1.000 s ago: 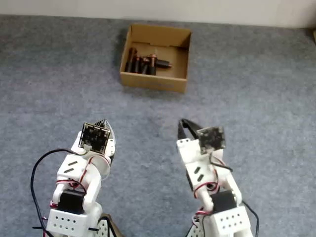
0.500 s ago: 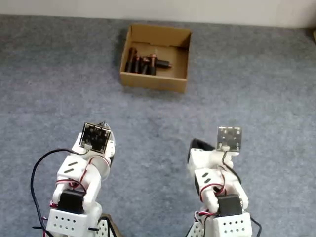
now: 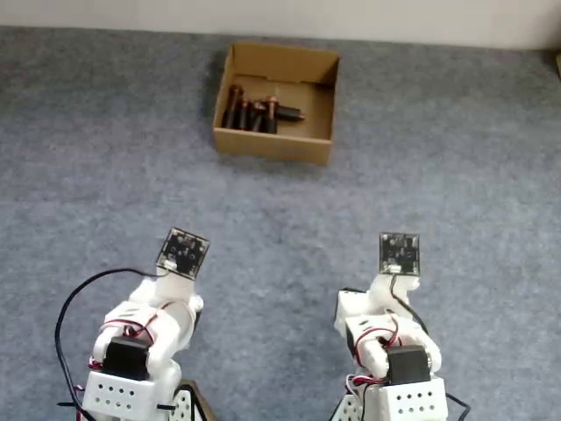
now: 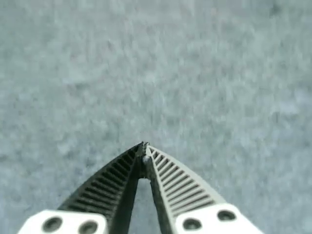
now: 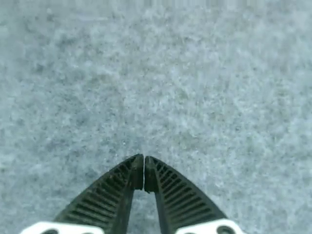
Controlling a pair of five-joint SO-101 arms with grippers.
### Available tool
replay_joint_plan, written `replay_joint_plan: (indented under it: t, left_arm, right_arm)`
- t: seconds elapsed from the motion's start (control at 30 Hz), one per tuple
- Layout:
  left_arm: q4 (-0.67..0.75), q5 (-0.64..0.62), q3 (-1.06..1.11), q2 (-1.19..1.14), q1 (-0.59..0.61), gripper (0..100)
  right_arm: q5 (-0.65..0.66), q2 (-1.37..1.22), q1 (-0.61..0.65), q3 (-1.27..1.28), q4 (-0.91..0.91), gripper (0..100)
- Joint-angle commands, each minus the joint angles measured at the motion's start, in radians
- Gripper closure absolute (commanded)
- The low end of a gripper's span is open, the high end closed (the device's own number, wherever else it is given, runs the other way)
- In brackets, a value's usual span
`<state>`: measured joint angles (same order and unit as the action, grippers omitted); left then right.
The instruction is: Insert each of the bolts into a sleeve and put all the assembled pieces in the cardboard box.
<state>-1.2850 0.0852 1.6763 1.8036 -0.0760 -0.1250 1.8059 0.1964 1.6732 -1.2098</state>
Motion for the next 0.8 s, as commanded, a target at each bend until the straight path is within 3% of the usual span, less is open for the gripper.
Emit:
replay_joint_plan:
  t: [0.0, 0.23, 0.77]
  left_arm:
    - [-0.038, 0.008, 0.019, 0.007, 0.065, 99]
    - [-0.040, 0.003, 0.019, 0.007, 0.213, 99]
    - [-0.040, 0.003, 0.019, 0.007, 0.216, 99]
  right_arm:
    - [-0.009, 0.005, -0.013, 0.148, -0.016, 99.5]
    - [-0.009, 0.005, -0.013, 0.148, -0.016, 99.5]
    - [-0.009, 0.005, -0.013, 0.148, -0.016, 99.5]
